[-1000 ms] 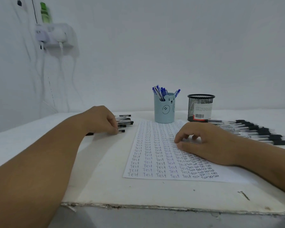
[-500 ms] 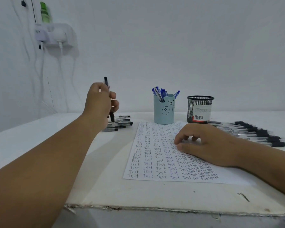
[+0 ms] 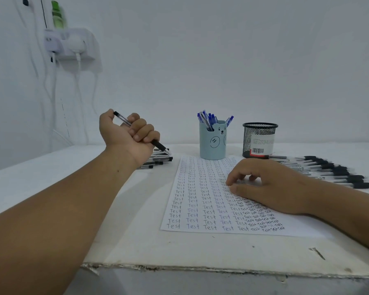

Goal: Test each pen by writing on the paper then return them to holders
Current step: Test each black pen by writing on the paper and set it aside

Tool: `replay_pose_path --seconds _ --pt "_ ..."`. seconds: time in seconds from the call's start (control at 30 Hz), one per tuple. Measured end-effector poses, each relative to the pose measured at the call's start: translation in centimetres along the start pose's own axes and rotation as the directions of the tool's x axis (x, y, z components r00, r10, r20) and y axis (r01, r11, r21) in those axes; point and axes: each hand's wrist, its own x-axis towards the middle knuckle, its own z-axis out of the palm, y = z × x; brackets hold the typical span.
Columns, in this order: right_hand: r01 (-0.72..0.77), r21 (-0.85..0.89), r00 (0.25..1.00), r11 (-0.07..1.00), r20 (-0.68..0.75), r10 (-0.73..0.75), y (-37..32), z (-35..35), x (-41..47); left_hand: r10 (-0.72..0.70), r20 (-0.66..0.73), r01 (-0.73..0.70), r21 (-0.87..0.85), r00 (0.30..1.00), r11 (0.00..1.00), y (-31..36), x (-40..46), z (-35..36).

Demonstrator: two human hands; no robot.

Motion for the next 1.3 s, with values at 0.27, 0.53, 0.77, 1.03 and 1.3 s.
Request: replay_pose_path --seconds 0.27,0.53,0.77,1.03,1.3 --pt "0.008 -0.013 1.000 1.000 -0.013 -0.008 -0.1 0.0 0.1 -0.023 0.064 0.021 0.027 0.998 0.999 -0.2 -0.3 0.2" --pt "-0.006 -0.024 1.000 1.000 -0.019 0.005 -0.1 -0.1 0.1 -0.112 0.051 0.088 0.351 0.992 0.932 -1.6 -0.3 0.9" --pt "0.004 0.025 0.898 1.000 -0.441 0.008 -0.2 -0.1 0.1 -0.194 0.127 0.077 0.614 0.973 0.786 -4.7 -1.7 1.8" --pt "-0.084 -0.201 0.905 0.976 -0.426 -0.010 -0.8 -0.7 0.1 -0.321 0.304 0.018 0.701 0.897 0.713 -7.0 -3.3 2.2" --pt "-0.184 0.025 0.869 0.983 -0.463 0.174 -0.9 -0.7 -0.2 -0.320 0.326 -0.308 0.945 0.889 0.108 -5.7 -2.9 0.4"
